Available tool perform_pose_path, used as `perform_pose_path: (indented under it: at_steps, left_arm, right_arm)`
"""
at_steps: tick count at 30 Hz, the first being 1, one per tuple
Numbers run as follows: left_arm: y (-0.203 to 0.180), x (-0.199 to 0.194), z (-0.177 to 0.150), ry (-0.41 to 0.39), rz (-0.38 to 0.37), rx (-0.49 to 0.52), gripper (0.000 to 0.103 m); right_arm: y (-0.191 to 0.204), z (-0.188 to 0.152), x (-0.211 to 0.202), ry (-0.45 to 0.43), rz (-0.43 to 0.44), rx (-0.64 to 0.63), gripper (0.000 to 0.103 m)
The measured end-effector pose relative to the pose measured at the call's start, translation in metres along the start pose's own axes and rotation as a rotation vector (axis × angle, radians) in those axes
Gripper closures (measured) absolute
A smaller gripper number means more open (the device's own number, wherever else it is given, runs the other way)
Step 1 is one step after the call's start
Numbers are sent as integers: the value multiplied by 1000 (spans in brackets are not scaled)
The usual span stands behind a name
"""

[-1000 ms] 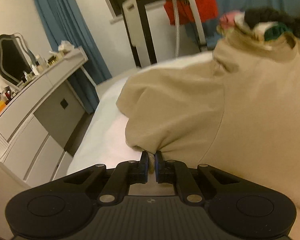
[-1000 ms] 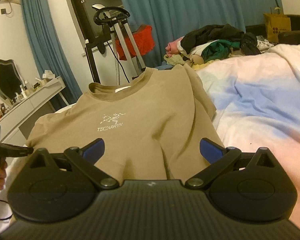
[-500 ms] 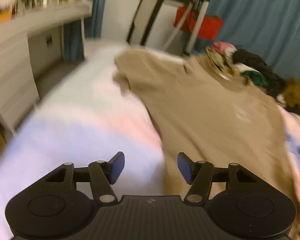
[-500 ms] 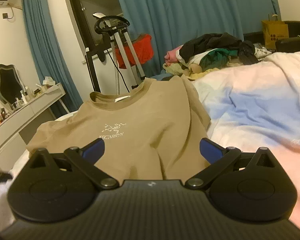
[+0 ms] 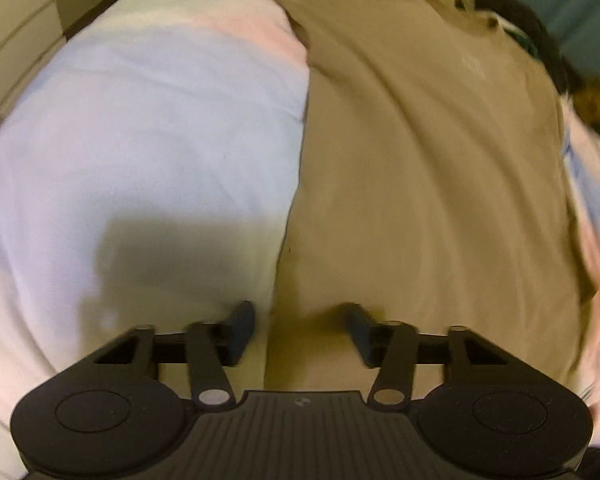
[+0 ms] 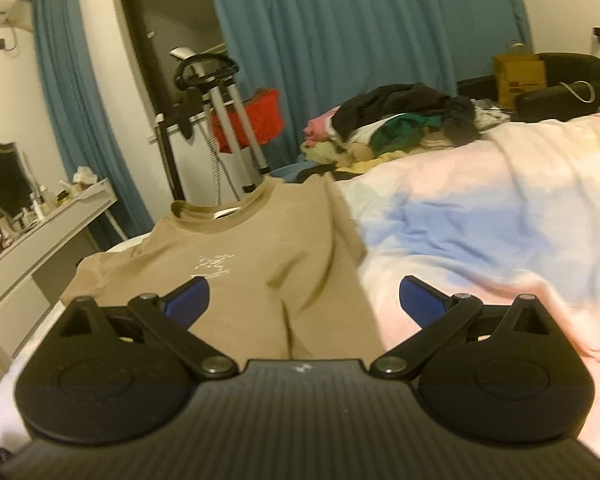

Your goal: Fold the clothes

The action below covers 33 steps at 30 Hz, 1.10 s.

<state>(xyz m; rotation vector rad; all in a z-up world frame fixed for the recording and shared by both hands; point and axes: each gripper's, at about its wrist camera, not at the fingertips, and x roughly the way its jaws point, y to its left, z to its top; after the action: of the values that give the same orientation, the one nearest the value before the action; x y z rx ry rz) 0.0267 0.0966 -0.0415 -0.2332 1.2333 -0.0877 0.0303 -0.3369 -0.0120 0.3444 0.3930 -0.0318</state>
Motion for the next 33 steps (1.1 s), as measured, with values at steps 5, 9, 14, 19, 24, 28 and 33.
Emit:
perform_pose_path:
  at_steps: [5, 9, 14, 19, 24, 28, 33]
  left_arm:
    - [-5, -24, -7, -34, 16, 51, 101]
    - [6, -51, -5, -61, 46, 34, 102]
    - [18, -52, -7, -66, 125, 18, 101]
    - [10, -60, -7, -116, 133, 62, 82]
    - [-19, -87, 0, -272, 116, 144, 44]
    - [-62, -107, 5, -430, 83, 195, 21]
    - [-117, -101, 15, -561, -43, 186, 17]
  right_arm:
    - [-2, 5, -19, -21, 1, -14, 0]
    - [-1, 7, -24, -31, -4, -40, 0]
    - [-5, 11, -26, -44, -10, -33, 0]
    - [-16, 17, -29, -42, -3, 13, 0]
    - [-23, 21, -28, -46, 13, 57, 0]
    - [-25, 22, -24, -43, 36, 77, 0]
    - [-36, 24, -21, -36, 76, 146, 1]
